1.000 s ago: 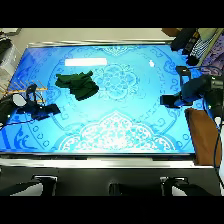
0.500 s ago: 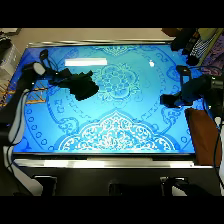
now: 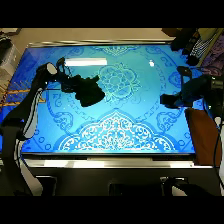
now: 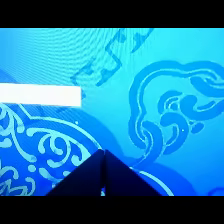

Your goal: Fold the clothes and pants, and hang the long-sleeved shirts on hangers.

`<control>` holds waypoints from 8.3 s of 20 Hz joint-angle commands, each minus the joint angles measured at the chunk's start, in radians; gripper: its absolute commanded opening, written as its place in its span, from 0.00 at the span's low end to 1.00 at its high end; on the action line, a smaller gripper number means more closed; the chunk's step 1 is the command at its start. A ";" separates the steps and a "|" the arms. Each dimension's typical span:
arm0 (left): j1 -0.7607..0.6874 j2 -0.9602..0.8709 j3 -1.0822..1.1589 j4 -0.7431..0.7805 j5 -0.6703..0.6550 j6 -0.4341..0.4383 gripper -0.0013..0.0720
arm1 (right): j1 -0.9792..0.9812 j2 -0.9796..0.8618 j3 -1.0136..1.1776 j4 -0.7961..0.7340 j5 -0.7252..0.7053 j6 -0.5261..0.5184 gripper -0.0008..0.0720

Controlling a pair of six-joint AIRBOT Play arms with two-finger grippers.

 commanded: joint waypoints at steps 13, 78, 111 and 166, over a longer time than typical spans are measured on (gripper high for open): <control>-0.628 0.046 -0.125 -0.077 -0.247 -0.075 0.52 | 0.001 0.347 0.001 -0.001 -0.224 0.013 0.38; 0.024 0.872 -0.012 -0.306 0.224 0.293 0.04 | 0.000 0.366 0.658 0.534 0.236 -0.091 0.05; 0.058 0.332 -0.545 0.051 0.145 -0.063 0.04 | -0.177 -0.516 0.718 0.415 -0.272 -0.074 0.63; 0.183 1.162 -0.120 0.193 0.205 0.004 0.04 | 0.117 0.405 0.751 0.096 0.283 0.380 0.05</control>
